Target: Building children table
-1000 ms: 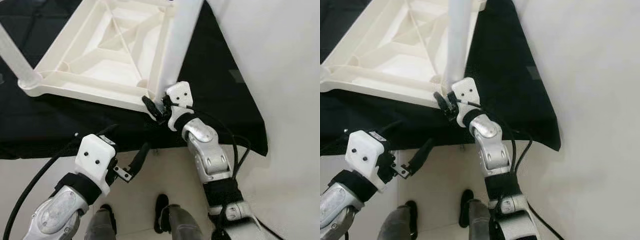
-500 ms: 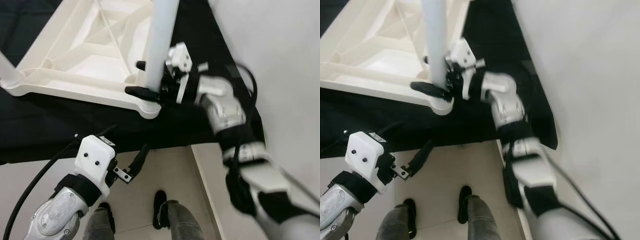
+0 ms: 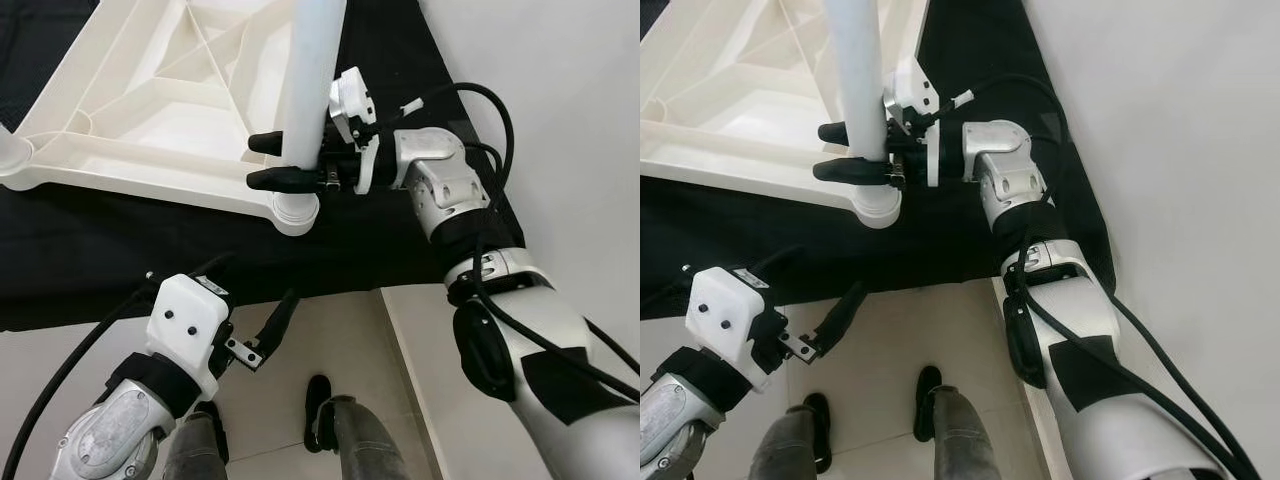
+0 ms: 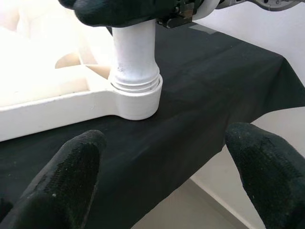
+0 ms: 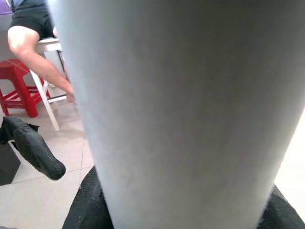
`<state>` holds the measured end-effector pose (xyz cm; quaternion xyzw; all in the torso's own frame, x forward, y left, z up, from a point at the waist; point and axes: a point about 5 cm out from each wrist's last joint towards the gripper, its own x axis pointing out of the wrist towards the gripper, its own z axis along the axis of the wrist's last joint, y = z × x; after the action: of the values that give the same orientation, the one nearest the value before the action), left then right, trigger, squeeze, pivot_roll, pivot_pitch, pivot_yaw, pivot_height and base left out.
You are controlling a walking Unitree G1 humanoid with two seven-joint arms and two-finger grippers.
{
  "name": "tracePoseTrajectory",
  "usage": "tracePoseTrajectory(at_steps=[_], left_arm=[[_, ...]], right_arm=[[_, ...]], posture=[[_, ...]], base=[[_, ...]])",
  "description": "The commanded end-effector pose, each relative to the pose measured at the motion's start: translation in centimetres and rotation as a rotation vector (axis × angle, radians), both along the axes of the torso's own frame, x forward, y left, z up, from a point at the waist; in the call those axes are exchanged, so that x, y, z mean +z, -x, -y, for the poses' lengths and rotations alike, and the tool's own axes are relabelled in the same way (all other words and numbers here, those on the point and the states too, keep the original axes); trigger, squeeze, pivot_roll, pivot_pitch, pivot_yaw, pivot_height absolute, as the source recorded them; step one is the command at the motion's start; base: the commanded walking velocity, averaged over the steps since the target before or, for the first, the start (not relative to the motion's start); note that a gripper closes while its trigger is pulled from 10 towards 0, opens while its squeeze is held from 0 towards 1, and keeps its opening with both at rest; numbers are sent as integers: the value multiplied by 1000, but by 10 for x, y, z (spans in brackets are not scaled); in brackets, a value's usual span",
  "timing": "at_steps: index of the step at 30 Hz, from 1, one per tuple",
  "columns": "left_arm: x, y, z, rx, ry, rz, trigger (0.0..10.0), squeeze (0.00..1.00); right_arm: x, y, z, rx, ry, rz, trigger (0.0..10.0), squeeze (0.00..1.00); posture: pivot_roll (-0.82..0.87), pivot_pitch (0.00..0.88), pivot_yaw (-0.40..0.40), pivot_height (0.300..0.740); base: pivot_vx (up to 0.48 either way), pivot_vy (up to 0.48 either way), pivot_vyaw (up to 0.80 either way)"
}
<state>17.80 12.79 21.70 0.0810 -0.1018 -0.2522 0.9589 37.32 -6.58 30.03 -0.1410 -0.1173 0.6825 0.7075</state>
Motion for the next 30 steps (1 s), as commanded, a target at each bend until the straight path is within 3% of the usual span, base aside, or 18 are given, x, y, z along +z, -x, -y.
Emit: tracePoseTrajectory(at_steps=[1,5,8,9,10,11,12,13,14,15,17,19,20,23,24,25,26,30], left_arm=[[-2,2,2,-11,-2,-18,10000,0],[-2,2,5,-18,7,-16,10000,0],[-1,3,5,-21,12,-15,10000,0],[-1,3,5,-21,12,-15,10000,0],[-1,3,5,-23,13,-18,10000,0],[-1,3,5,-23,13,-18,10000,0],[-2,2,4,-27,12,-23,10000,0],[-2,2,4,-27,12,-23,10000,0],[-3,2,5,-33,15,-28,10000,0],[-3,2,5,-33,15,-28,10000,0],[-4,0,7,-44,13,-30,10000,0],[-3,-1,8,-48,14,-24,10000,0],[-1,-2,7,-44,12,-17,10000,0],[-1,-3,6,-39,9,-11,10000,0],[0,-3,4,-31,8,-8,10000,0],[0,-4,2,-25,5,-5,10000,0],[0,-4,2,-23,4,-4,10000,0],[0,-4,3,-25,5,-3,10000,0]], right_arm=[[-12,-3,10,-43,31,-6,0,0],[-23,-8,22,-196,4,-10,0,0],[-59,-17,34,-668,-67,-55,0,0],[-59,-17,34,-668,-67,-55,0,0],[-79,-11,39,-921,-107,-68,0,0],[-79,-11,39,-921,-107,-68,0,0],[-104,9,29,-1010,-109,-125,0,0],[-104,9,29,-1010,-109,-125,0,0],[-119,27,17,-1034,-117,-170,0,0],[-119,27,17,-1034,-117,-170,0,0],[-123,36,0,-1009,-136,-181,0,0],[-117,28,-3,-996,-147,-154,0,0],[-111,20,-6,-982,-149,-135,6941,0],[-107,15,-7,-975,-149,-122,6941,0],[-103,12,-8,-966,-146,-108,10000,0],[-96,11,-10,-902,-150,-95,10000,553],[-91,12,-12,-872,-150,-84,10000,1000],[-80,17,-16,-826,-158,-69,10000,1000]], posture=[[178,371,-162,740],[154,369,-167,740],[144,378,-158,740],[144,378,-158,740],[124,383,-155,740],[124,383,-155,740],[125,392,-143,740],[125,392,-143,740],[115,374,-131,740],[115,374,-131,740],[130,370,-132,740],[136,356,-137,740],[138,356,-140,740],[138,356,-140,740],[137,354,-141,740],[140,350,-142,740],[142,348,-144,740],[144,348,-143,740]], base=[[0,0,0],[0,0,0],[0,0,0],[0,0,0],[0,0,0],[0,0,0],[0,0,0],[0,0,0],[0,0,0],[0,0,0],[0,0,0],[0,0,0],[0,0,0],[0,0,0],[0,0,0],[0,0,0],[0,0,0],[0,0,0]])
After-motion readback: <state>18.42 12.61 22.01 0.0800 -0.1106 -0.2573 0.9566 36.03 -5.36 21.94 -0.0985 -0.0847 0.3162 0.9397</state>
